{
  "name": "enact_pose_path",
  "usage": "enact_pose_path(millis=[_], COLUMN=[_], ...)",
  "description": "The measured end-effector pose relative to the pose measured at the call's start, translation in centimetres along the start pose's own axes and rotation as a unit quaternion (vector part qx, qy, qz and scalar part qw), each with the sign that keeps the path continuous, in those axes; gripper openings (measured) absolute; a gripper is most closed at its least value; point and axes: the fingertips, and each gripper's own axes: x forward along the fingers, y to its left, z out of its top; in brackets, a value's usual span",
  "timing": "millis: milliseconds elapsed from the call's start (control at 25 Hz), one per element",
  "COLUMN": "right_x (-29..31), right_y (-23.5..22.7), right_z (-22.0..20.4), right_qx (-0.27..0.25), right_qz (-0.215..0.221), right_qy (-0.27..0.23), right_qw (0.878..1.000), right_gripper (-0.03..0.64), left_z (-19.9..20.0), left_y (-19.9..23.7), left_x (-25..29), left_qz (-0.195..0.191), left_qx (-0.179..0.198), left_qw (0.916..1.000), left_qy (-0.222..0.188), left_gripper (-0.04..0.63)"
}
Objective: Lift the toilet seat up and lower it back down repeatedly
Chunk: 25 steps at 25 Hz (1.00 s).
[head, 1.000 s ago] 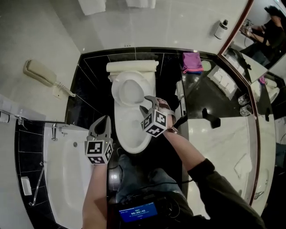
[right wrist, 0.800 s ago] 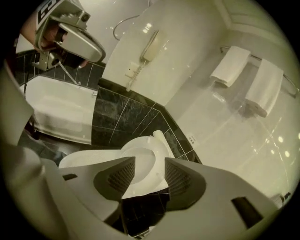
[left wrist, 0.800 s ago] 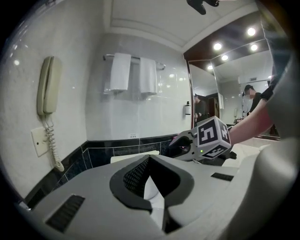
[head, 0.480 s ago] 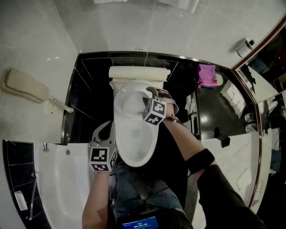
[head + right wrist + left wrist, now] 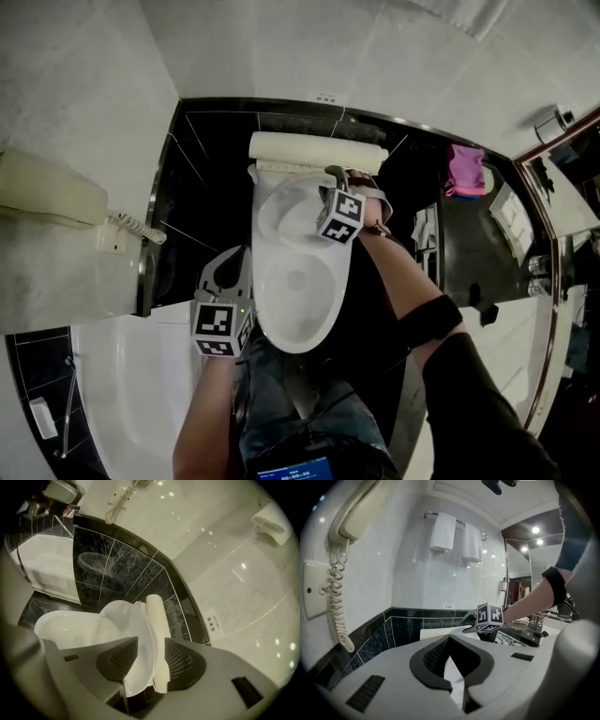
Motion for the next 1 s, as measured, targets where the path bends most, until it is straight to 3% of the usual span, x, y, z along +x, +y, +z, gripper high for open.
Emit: enact_pose_path(millis=[120, 240, 640, 1000], right_x=[1.1, 1.4, 0.2, -5.2], right_y=[-0.2, -0.1, 0.6, 5.7], right_z=[0.1, 0.4, 0.7, 1.6], right_qx=[-0.012, -0.027, -0.045, -0.062], right_qz=[0.005, 0.005, -0.004, -0.015], right_qy=[0.007, 0.01, 0.016, -0.019], right_qw=[1.0, 1.0, 0.999, 0.998], right_gripper=[0.159, 0.061, 0.06, 0.055], left_z=[-0.2, -0.4, -0.9, -0.3], left_y=[0.6, 1.1, 0.2, -4.2], left_x=[0.1, -0.3, -2.0, -5.8], left_qz=[0.0, 0.005, 0.015, 0.044], left_qx=[-0.001, -0.002, -0.001, 0.015], left_qw=[1.0, 1.0, 0.9999, 0.9989], left_qy=[0.002, 0.003, 0.007, -0.001], left_gripper=[0.002, 0.002, 0.002, 0.002])
